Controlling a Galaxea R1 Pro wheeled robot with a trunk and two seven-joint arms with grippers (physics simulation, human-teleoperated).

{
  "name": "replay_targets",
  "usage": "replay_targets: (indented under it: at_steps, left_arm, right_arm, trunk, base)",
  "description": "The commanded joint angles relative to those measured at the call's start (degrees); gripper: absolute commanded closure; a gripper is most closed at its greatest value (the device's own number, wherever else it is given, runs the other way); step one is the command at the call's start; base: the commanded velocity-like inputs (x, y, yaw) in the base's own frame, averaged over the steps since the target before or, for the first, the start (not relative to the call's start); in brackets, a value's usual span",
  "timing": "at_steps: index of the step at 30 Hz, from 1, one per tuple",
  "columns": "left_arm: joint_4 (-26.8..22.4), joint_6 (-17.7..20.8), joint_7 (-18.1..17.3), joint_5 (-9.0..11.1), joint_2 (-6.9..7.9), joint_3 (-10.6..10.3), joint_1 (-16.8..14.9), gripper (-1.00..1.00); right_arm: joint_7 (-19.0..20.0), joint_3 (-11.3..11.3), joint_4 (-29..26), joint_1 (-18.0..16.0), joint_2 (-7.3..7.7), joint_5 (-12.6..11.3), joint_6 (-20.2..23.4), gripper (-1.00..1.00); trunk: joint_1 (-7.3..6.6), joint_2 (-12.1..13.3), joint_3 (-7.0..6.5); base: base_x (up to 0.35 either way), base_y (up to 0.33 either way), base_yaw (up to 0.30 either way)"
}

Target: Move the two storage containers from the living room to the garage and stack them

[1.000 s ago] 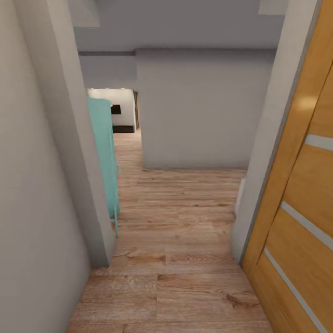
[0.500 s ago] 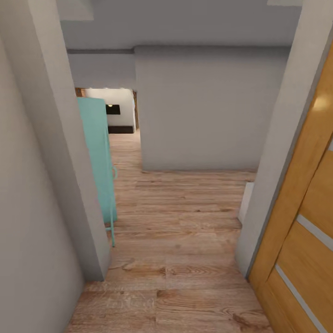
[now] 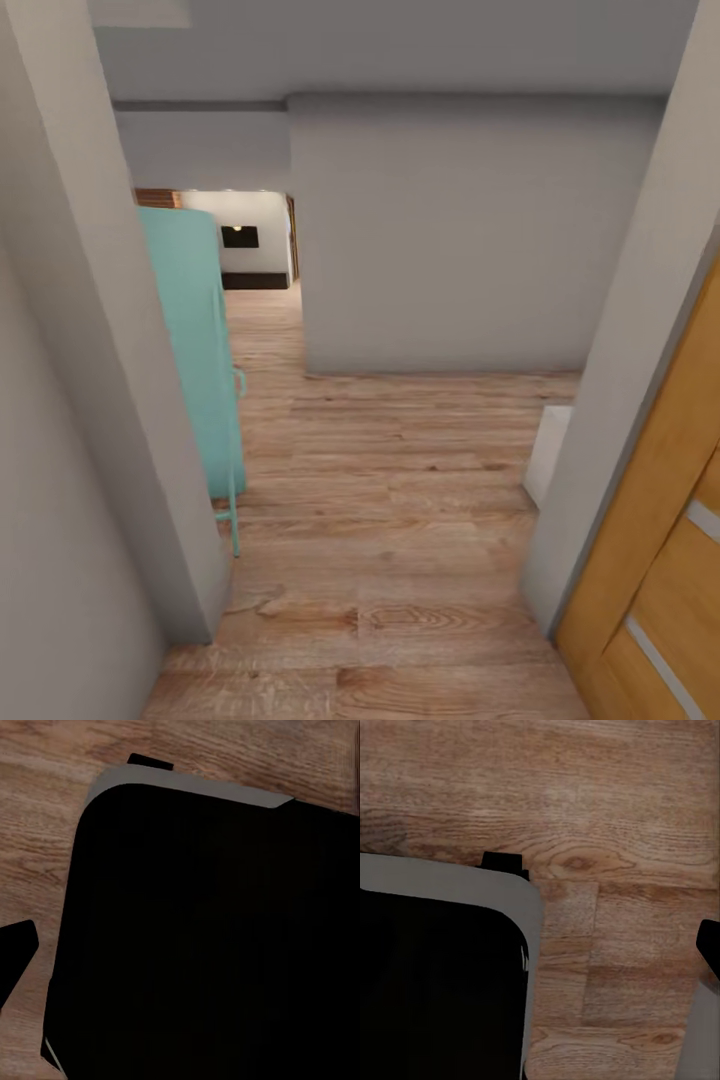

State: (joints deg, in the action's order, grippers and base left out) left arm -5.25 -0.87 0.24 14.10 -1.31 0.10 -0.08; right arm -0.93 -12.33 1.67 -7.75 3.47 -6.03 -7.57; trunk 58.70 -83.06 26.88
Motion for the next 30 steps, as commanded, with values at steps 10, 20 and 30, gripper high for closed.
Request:
replay_targets:
  at_steps: [10,20,30]
  left_arm:
    - [-0.02,-0.01,0.02,0.23,-0.02,-0.01,-0.01,-1.0]
    - [-0.02,-0.05,0.03,-0.03,-0.1,-0.09,0.01,-1.0]
    - [-0.02,-0.23,0.04,-0.09,-0.1,-0.04,-0.01,-1.0]
  right_arm:
    - [-0.09,-0.5,0.13,-0.07,-0.18,-0.41,-0.38,-1.0]
    - [-0.04,-0.33,-0.25,-0.07,-1.23,-0.42,-0.65,-1.0]
    - [-0.04,-0.62,-0.26,-0.07,-1.09,-0.41,-0.61,-1.0]
  trunk:
    - [0.03,-0.02,0.05]
    - [0.03,-0.02,0.05]
    - [0.03,-0.02,0.05]
  base:
    - [0.326,0.0,0.0]
    - [0.326,0.0,0.0]
    - [0.326,0.0,0.0]
